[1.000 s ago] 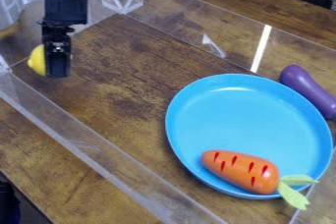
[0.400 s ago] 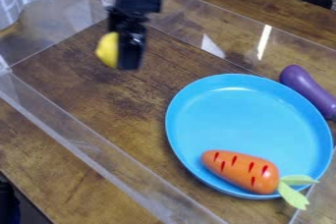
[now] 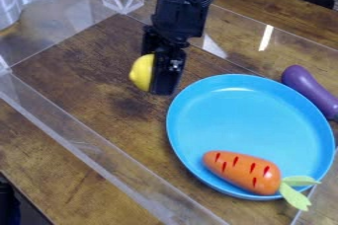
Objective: Put the lemon on the blue tray
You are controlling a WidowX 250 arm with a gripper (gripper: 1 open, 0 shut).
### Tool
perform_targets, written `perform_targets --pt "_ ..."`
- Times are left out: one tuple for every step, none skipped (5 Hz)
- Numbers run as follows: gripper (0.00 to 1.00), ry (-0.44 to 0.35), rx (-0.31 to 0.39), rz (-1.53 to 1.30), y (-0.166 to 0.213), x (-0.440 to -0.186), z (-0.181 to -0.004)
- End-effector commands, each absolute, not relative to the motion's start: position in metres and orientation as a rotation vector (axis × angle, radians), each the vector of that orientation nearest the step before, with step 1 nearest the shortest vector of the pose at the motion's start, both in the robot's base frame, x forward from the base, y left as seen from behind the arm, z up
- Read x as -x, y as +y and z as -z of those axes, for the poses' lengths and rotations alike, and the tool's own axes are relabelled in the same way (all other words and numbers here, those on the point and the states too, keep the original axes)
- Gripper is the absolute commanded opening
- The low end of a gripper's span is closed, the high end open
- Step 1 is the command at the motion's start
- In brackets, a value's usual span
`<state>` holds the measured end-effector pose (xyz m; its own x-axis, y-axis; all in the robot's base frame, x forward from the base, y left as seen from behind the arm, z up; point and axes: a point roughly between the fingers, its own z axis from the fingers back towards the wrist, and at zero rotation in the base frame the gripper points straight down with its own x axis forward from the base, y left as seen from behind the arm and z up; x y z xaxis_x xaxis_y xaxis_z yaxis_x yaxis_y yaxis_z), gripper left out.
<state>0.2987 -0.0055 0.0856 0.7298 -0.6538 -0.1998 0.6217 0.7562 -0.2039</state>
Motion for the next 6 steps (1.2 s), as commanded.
perform_targets --pt "0.0 0.193 0.085 0.754 -0.009 -0.297 -0.115" --pt "0.0 0.205 0.078 0.789 -0.008 -0.29 -0.119" --pt "0.0 0.212 0.074 0.778 -0.013 -0.289 -0.141" --pt "0.0 0.21 0.058 0.786 -0.021 -0.288 -0.164" --pt "0.0 0.215 0.054 0.869 -0.045 -0.287 -0.16" --pt "0.0 0.22 0.052 0.946 -0.071 -0.289 -0.15"
